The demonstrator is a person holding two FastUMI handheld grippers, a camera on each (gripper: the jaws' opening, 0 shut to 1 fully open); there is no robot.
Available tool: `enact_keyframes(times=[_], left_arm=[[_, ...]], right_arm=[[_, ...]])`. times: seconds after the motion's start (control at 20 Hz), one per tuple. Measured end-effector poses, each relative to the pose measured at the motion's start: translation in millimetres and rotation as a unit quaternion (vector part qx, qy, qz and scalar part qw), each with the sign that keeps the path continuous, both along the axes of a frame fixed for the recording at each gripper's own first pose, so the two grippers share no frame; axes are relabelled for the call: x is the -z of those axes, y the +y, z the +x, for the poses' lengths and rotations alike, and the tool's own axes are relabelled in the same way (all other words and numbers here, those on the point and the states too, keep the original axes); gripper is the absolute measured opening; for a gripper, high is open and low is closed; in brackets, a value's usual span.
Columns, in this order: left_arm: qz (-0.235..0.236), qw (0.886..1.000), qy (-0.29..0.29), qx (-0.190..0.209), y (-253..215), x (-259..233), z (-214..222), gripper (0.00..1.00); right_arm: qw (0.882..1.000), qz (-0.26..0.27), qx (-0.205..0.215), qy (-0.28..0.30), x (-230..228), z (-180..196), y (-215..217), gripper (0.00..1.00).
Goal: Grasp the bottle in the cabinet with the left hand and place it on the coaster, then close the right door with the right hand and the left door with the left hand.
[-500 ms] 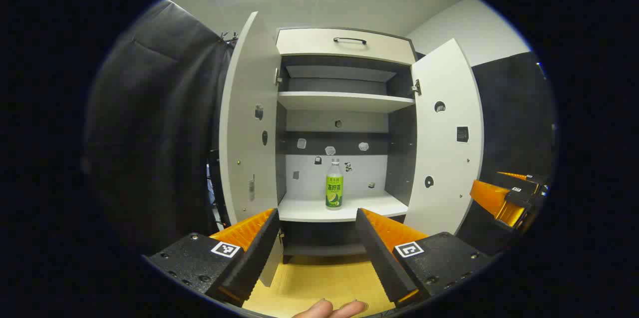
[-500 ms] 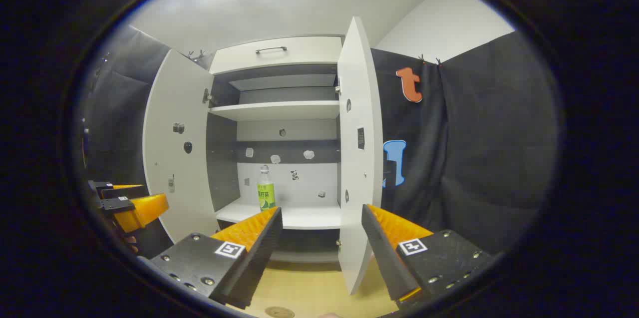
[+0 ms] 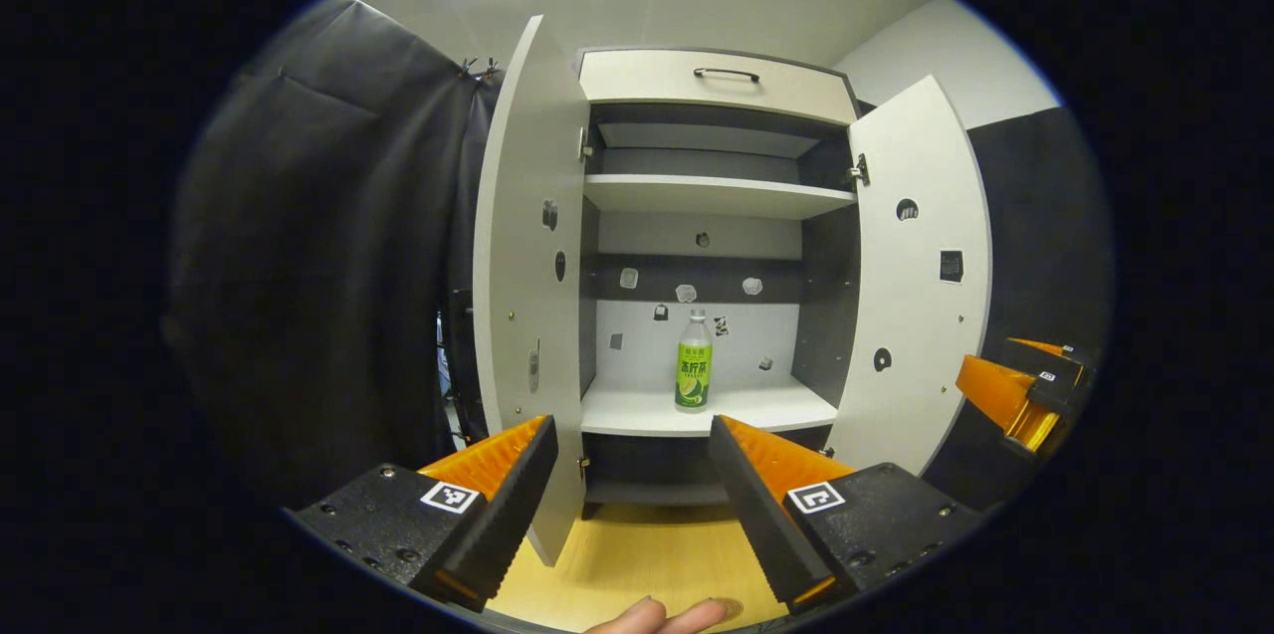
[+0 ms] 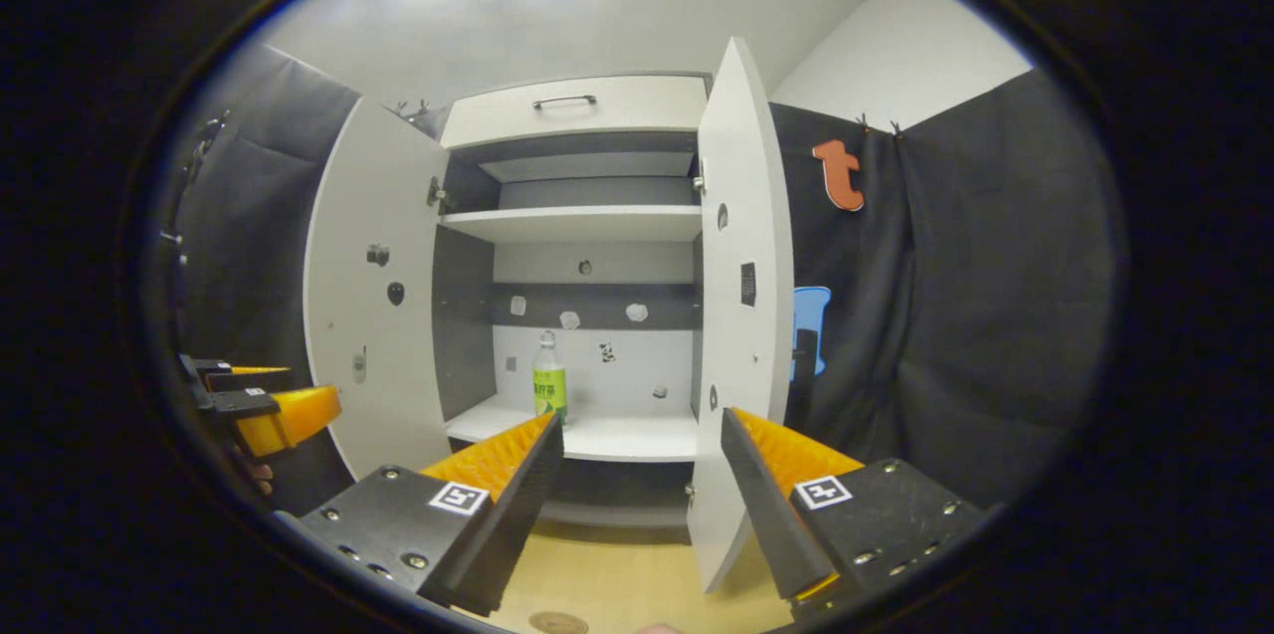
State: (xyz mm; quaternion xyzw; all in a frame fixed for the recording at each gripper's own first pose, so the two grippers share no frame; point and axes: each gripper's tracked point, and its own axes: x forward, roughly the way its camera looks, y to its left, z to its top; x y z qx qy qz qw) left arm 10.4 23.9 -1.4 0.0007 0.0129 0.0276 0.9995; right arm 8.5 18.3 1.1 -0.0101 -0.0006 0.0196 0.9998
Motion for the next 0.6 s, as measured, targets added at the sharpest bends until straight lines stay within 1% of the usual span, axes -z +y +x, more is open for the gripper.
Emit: enact_keyframes(times=[0.15,0.3,0.35,0.4,0.45,0.6], left_arm=[[-0.012,1.000,-0.001,0.010,0.6,-0.7,18.5,0.97],[-0.027,0.999,0.000,0.032,-3.1,0.0,45.1,0.97],[-0.025,0.999,-0.001,0.038,-2.1,0.1,54.9,0.94],[-0.020,0.999,0.000,0.042,-2.1,1.4,65.3,0.94],[-0.017,0.999,-0.002,0.048,-2.1,0.5,74.4,0.97],[-0.019,0.998,-0.001,0.063,-5.5,3.9,104.2,0.97]], right_arm=[[1.000,0.003,0.008,0.001,-0.1,9.1,4.8,0.96],[1.000,0.004,0.008,-0.007,-3.6,20.7,14.3,0.96],[1.000,0.001,0.009,-0.009,-3.8,25.1,17.0,0.96],[1.000,-0.002,0.011,-0.011,-5.9,30.2,19.4,0.96],[1.000,-0.004,0.011,-0.014,-7.2,35.1,22.5,0.94],[1.000,0.001,0.014,-0.013,-4.0,48.2,28.7,0.96]])
